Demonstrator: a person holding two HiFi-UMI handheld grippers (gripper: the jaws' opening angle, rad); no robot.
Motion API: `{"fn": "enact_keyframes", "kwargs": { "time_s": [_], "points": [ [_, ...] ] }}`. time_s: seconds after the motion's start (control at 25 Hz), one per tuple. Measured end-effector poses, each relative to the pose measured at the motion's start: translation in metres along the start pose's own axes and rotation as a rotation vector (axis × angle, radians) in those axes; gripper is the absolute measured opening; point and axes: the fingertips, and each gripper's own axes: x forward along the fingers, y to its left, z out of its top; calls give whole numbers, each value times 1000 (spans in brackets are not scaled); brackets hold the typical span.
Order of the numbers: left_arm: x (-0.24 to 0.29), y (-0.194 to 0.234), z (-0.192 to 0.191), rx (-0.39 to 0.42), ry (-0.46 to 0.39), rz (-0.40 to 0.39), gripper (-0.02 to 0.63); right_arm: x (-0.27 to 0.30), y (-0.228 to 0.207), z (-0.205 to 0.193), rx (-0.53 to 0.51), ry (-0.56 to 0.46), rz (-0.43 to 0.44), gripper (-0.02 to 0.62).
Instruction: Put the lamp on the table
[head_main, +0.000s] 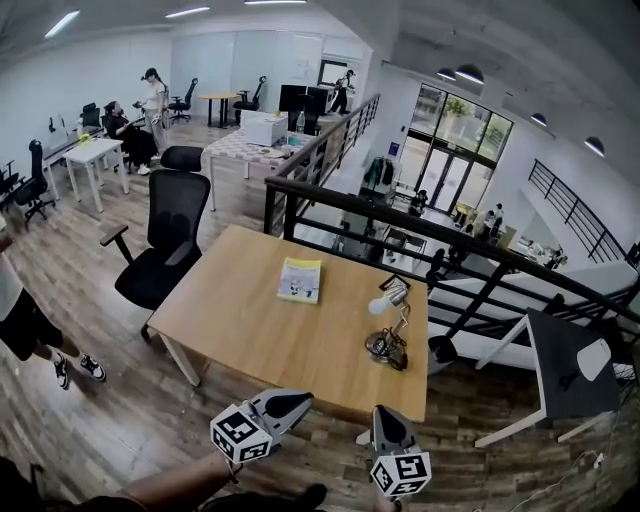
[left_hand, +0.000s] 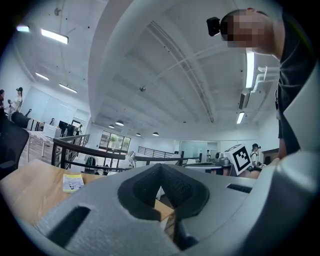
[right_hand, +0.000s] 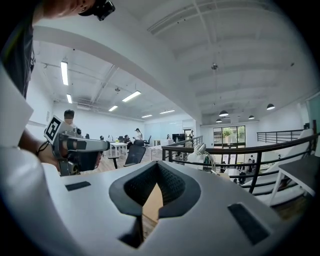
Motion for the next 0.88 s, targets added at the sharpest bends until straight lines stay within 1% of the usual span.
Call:
{"fn": "enact_keyframes", "kwargs": {
  "time_s": [0.2, 0.44, 0.64, 0.88],
  "points": [
    [-59, 6, 4, 2, 2, -17, 8, -3, 60, 1, 6, -5, -10, 15],
    [-104, 4, 7, 8, -4, -45, 8, -12, 110, 4, 6, -15, -26, 15],
    [-125, 2, 12, 4, -19, -67, 8, -18, 131, 9, -5, -16, -49, 15],
    [-142, 3, 18, 5, -33, -69, 8, -25, 146, 15, -6, -28, -68, 15]
  ]
}}
